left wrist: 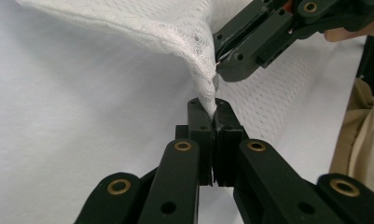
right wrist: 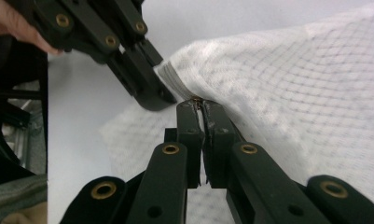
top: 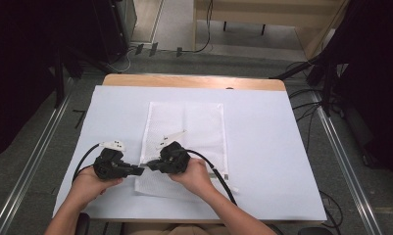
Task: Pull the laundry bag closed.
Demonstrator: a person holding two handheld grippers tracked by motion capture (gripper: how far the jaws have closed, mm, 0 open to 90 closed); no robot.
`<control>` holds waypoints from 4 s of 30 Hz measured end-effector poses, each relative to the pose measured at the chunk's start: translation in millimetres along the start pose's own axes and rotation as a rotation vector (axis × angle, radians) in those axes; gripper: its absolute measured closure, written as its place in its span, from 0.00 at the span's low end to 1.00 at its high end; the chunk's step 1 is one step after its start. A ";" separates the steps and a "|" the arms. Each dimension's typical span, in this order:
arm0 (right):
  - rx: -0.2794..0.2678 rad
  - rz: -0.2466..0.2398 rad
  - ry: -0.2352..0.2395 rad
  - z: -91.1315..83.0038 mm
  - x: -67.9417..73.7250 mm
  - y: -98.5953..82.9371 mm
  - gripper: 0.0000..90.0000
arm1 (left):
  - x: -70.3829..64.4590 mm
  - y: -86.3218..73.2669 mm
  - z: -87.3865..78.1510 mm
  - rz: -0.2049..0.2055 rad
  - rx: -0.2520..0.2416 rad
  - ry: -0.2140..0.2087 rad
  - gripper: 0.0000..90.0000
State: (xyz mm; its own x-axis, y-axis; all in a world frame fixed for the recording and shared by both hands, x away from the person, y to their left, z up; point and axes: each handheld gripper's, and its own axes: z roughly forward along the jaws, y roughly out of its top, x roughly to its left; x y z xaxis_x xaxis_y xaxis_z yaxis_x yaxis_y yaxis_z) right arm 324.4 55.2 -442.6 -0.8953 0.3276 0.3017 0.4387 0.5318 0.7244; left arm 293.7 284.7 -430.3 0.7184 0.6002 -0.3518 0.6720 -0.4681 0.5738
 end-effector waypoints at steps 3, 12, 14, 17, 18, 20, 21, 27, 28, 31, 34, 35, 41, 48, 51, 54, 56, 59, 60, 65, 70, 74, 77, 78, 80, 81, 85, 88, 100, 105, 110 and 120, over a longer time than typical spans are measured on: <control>-0.007 -0.003 0.014 -3.4 -3.3 -2.6 0.99 | 1.1 -0.7 -0.4 0.007 -0.016 -0.007 0.99; -0.011 -0.046 0.016 -7.1 -3.2 -5.0 0.99 | -1.2 -0.6 1.3 0.014 -0.021 -0.005 0.99; -0.009 -0.045 0.018 -9.7 -2.9 -5.8 0.99 | -3.5 0.6 2.0 0.014 -0.028 -0.007 0.99; -0.003 -0.055 0.015 -16.5 -4.6 -7.5 0.99 | -8.8 4.2 8.0 0.022 -0.022 -0.007 0.99; 0.004 -0.062 0.013 -18.1 -6.3 -8.4 0.99 | -10.0 5.6 10.7 0.021 -0.015 -0.005 0.99; 0.020 -0.054 0.006 -20.0 -9.2 -10.2 0.99 | -9.2 7.8 14.1 0.020 -0.005 -0.008 0.99; 0.026 -0.049 -0.004 -20.9 -10.5 -11.4 0.99 | -8.7 8.1 15.1 0.010 -0.004 -0.007 0.99; 0.040 -0.035 -0.008 -25.9 -18.8 -20.0 0.99 | -9.2 8.7 19.3 0.027 0.004 -0.002 0.99; 0.038 -0.035 -0.004 -26.5 -19.9 -21.2 0.99 | -9.0 9.2 20.4 0.033 0.007 0.004 0.99; 0.039 -0.032 -0.010 -26.9 -20.7 -23.1 0.98 | -7.2 12.8 22.7 0.002 0.034 0.010 0.98; 0.035 -0.023 -0.012 -27.0 -22.4 -24.9 0.98 | -8.6 15.9 23.3 -0.023 0.040 0.003 0.99; 0.024 -0.017 -0.005 -29.3 -23.7 -25.5 0.99 | -9.3 16.0 23.4 -0.017 0.035 -0.004 0.99; 0.021 -0.006 0.007 -30.6 -24.9 -27.4 0.98 | -11.7 14.3 22.2 0.008 0.037 -0.024 0.99; 0.027 0.000 -0.005 -32.2 -30.6 -31.0 0.98 | -8.0 9.8 15.3 -0.009 0.020 -0.002 0.99; 0.028 0.001 -0.005 -34.2 -32.6 -32.3 0.98 | -7.9 9.0 14.2 -0.007 0.019 0.010 0.98; 0.034 0.010 -0.005 -36.3 -33.5 -33.8 0.98 | -7.2 8.2 13.0 -0.006 0.017 0.007 0.98; 0.025 0.002 -0.004 -38.6 -34.0 -34.9 0.98 | -7.0 7.5 12.6 -0.010 0.010 0.006 0.98; 0.018 0.001 0.001 -41.8 -33.7 -35.9 0.98 | -7.1 7.3 12.5 -0.005 0.012 0.005 0.98; 0.023 0.001 -0.005 -42.2 -32.9 -36.0 0.98 | -7.1 7.2 12.5 -0.005 0.012 0.004 0.98; 0.023 -0.001 -0.005 -44.6 -34.6 -38.6 0.98 | -5.9 6.6 11.1 -0.001 0.010 0.003 0.98; 0.021 -0.009 -0.007 -48.3 -33.7 -39.4 0.98 | -6.6 6.6 10.8 0.001 0.003 -0.001 0.98; 0.026 -0.010 -0.006 -49.8 -32.4 -40.3 0.98 | -7.6 6.2 9.8 0.006 0.006 0.002 0.98; 0.030 -0.014 -0.015 -51.1 -34.4 -41.8 0.98 | -5.0 4.8 7.6 -0.002 0.000 -0.003 0.98; 0.029 -0.011 -0.015 -51.8 -35.2 -42.3 0.98 | -4.4 4.2 7.3 -0.002 -0.004 -0.008 0.98; 0.031 -0.010 -0.015 -52.8 -35.2 -42.6 0.98 | -4.4 4.1 7.2 0.000 -0.002 -0.006 0.98; 0.032 -0.014 -0.012 -53.0 -35.1 -42.8 0.98 | -4.6 3.9 7.2 -0.002 -0.001 -0.006 0.98; 0.038 -0.018 -0.018 -56.2 -35.9 -45.2 0.98 | -3.1 3.5 6.2 -0.004 -0.002 -0.007 0.98; 0.036 -0.004 -0.017 -61.1 -38.0 -47.6 0.98 | -3.7 3.7 6.2 -0.003 -0.004 -0.010 0.98; 0.042 0.000 -0.029 -67.3 -39.9 -52.3 0.98 | -0.3 1.2 2.4 -0.014 -0.010 -0.018 0.98; 0.050 0.008 -0.032 -71.2 -42.3 -54.9 0.98 | 0.7 0.0 1.1 -0.022 -0.013 -0.013 0.98; 0.042 0.014 -0.039 -75.1 -45.3 -57.7 0.98 | 2.1 -0.5 -0.1 -0.024 -0.015 -0.014 0.98; 0.046 0.028 -0.058 -84.7 -49.7 -62.7 0.98 | 3.0 -2.4 -1.4 -0.030 -0.017 -0.018 0.98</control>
State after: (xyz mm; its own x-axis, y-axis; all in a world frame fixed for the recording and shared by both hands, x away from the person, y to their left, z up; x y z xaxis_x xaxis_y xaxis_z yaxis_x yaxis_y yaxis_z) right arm 334.9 -60.6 -450.5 -0.8774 0.3868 0.2837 0.4675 0.5568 0.6866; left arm 294.0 288.5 -431.8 0.7014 0.6019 -0.3817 0.6900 -0.4394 0.5752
